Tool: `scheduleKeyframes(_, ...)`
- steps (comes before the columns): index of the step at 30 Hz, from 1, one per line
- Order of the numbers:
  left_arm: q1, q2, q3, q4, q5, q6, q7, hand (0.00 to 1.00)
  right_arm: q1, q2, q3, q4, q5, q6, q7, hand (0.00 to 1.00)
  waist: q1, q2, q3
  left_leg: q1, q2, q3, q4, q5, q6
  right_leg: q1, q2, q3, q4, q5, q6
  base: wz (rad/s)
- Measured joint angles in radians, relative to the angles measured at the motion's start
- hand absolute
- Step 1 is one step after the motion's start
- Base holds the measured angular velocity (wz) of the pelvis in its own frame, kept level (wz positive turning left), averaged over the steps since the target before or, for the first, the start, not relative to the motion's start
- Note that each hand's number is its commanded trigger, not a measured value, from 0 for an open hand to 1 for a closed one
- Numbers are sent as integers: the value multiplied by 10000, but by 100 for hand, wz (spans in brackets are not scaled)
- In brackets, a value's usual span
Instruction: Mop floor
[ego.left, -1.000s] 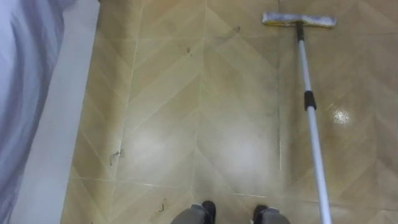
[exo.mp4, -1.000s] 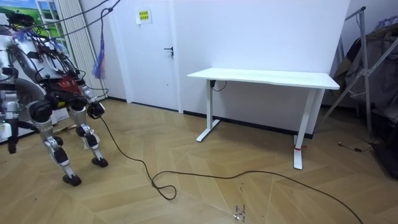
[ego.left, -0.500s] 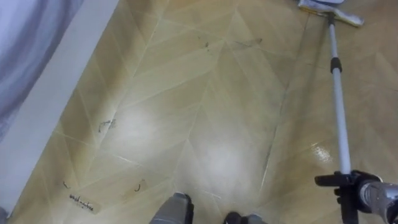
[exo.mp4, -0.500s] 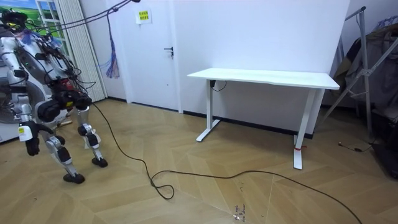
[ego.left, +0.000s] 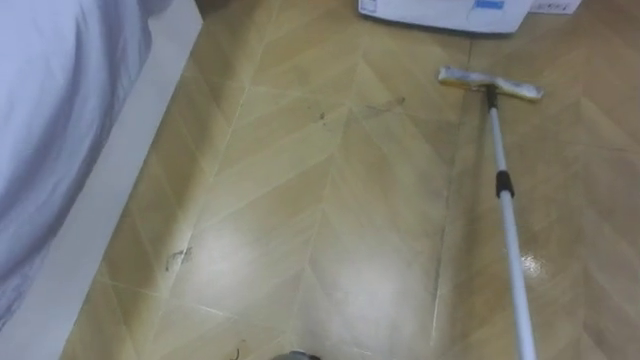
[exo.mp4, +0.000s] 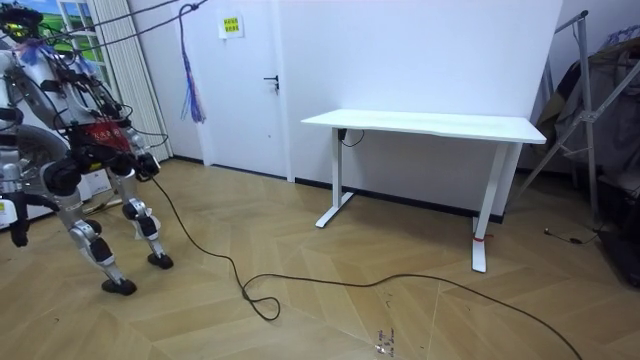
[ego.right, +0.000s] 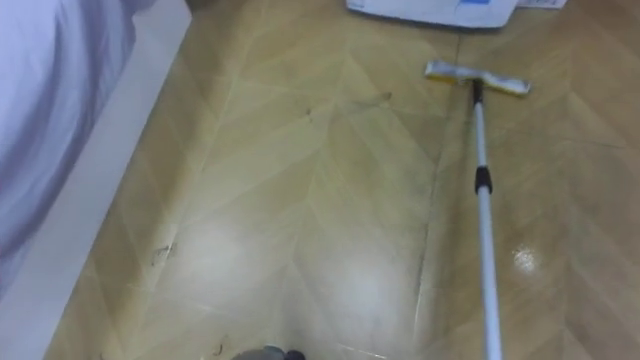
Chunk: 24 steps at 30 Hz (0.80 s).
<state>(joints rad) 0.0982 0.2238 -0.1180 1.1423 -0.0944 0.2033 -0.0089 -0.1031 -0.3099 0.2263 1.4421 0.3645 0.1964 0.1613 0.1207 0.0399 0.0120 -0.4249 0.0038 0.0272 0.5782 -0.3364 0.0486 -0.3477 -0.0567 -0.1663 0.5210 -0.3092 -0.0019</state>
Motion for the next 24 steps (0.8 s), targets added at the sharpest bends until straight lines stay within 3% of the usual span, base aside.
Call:
scheduleKeyframes(2, 48, -55, 5, 18, 15, -4, 11, 0, 173, 174, -4, -5, -56, 2, 7, 100, -61, -64, 5, 600, -27, 25, -623, 205, 13, 611, 47, 29, -658, 269, 50, -2)
scheduleKeyframes(3, 70, -105, 9, 41, 15, 0, 15, 0, 289, 247, 1, -18, -58, 6, 31, 100, -89, -198, 38, 988, -48, 55, -1029, 338, 12, 982, 55, 14, -1082, 433, 59, 0)
scheduleKeyframes(7, 258, -108, 271, -87, 17, -3, 64, 0, 645, 459, -19, -75, -87, 13, 72, 100, -171, -500, -47, 2038, -156, 59, -2024, 665, -23, 2017, 85, -31, -2088, 702, 71, 2)
scheduleKeyframes(15, 647, -173, 660, -465, 500, 408, 572, 0, 1335, 674, -4, -480, -200, 200, 143, 100, -386, -792, -72, 3563, -179, 43, -2886, 715, -108, 3551, 225, -39, -3212, 890, 75, -1)
scheduleKeyframes(18, 680, -232, 1006, -709, 500, 381, 736, 0, 1350, 899, -145, -503, -338, 241, 145, 100, -470, -887, -86, 3796, -176, 100, -2979, 723, -118, 3811, 248, 27, -3390, 891, 74, -3)
scheduleKeyframes(24, 695, -504, 1698, -756, 456, 505, 963, 0, 1468, 957, -167, -729, -660, 346, 94, 100, -623, -862, -58, 4544, -183, 147, -3321, 726, -122, 4400, 250, 172, -3575, 895, 67, -8)
